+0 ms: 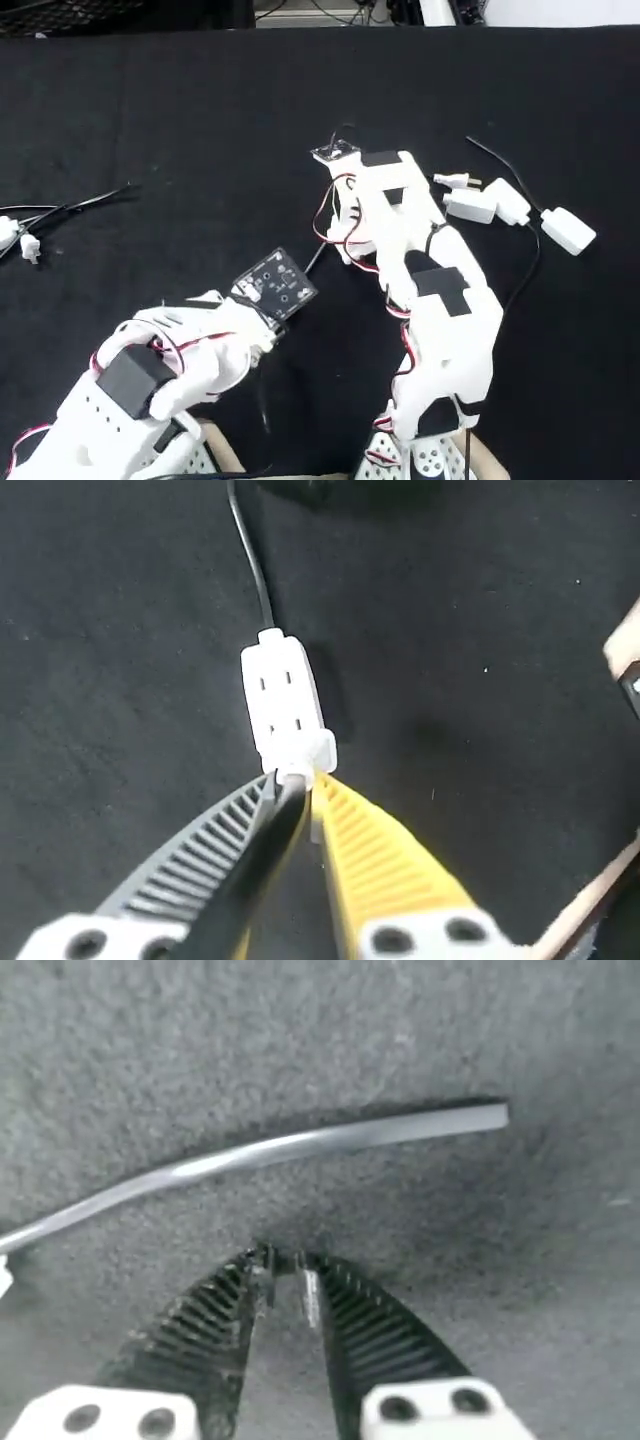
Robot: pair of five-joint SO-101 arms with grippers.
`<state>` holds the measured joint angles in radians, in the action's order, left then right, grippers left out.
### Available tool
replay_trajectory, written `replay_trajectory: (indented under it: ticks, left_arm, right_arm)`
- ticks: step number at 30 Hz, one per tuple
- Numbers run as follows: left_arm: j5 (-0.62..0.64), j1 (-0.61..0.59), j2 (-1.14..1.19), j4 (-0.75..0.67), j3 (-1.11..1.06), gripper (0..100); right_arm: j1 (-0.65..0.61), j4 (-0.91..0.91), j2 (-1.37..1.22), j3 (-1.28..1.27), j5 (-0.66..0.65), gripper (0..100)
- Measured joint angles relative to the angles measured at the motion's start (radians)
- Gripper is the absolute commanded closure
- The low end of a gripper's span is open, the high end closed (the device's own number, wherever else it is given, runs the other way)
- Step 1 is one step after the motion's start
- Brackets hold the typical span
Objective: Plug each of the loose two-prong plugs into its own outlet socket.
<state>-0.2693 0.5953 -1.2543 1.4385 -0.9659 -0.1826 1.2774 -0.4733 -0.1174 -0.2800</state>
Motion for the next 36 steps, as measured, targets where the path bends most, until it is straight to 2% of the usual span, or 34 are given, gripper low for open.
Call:
replay_trajectory:
  ticks: [11,15,24,36]
  left_arm:
    - [-0.069,-0.14,0.121,-0.169,-0.083,97]
    - [-0.069,-0.14,0.149,-0.18,-0.083,97]
    - [-0.025,-0.061,0.152,-0.18,-0.083,97]
    - [-0.012,-0.06,0.16,-0.186,-0.098,97]
  right_arm:
    - [0.0,0.0,0.0,0.0,0.0,93.0]
    - [0.0,0.0,0.0,0.0,0.0,93.0]
    - [0.0,0.0,0.0,0.0,0.0,93.0]
    - [0.0,0.0,0.0,0.0,0.0,93.0]
